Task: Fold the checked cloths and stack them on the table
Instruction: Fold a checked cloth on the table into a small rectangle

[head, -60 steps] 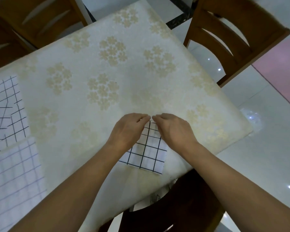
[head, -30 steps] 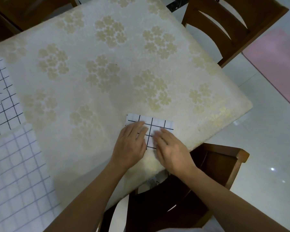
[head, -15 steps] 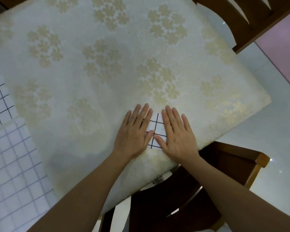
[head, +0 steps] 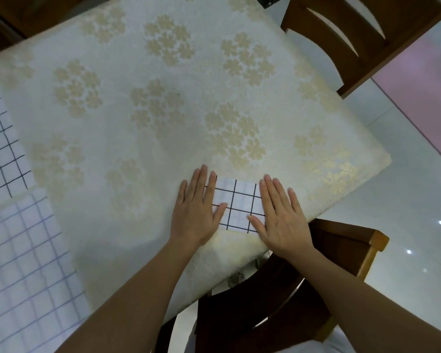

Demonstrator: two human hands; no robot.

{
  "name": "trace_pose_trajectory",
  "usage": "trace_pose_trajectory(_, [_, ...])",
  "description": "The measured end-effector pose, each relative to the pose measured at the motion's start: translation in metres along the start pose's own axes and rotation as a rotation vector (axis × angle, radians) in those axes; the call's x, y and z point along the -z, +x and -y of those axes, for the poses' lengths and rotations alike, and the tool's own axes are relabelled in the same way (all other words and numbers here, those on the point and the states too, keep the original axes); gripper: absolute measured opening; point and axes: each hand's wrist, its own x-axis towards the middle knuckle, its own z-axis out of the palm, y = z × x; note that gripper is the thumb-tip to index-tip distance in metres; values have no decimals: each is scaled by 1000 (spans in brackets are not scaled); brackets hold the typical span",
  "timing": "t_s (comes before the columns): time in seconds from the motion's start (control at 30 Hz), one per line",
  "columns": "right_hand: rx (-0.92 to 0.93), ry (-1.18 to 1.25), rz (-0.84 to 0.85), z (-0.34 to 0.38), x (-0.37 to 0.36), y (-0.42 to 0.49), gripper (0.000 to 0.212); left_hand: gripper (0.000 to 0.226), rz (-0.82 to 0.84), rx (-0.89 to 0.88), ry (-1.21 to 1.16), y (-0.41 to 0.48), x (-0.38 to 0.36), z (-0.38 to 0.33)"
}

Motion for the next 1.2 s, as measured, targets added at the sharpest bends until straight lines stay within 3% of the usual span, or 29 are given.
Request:
trace_pose_trajectory(0.1, [-30, 25, 60, -6, 12, -4, 79, 76, 28, 95, -61, -5, 8, -1])
trace_pose_trajectory(0.2, [-153, 168, -91, -2, 28, -5, 63, 64, -88, 280, -207, -15, 21, -7])
trace_pose_trajectory(0.27, [-304, 321, -191, 4, 36, -4, 42, 46, -210, 390, -297, -19, 28, -10])
trace_pose_trajectory(0.37, [-580, 570, -80, 15, 43, -1, 26, 31, -227, 517, -470, -19, 32, -12])
trace_pose_trajectory(0.73, [-957, 815, 45, 35, 44, 16, 23, 16, -200, 701, -609, -16, 36, -23])
trace_pose_trajectory(0.97, [-931, 833, 70, 34, 46, 19, 19, 30, -51, 778, -626, -7, 29, -23])
trace_pose_trajectory(1.07, [-878, 852, 75, 32, 48, 17, 19, 26, -34, 762, -652, -7, 31, -24])
trace_pose_trajectory(1.2, [-813, 1008, 21, 26, 60, 13, 16, 19, -76, 762, -895, -18, 50, -26])
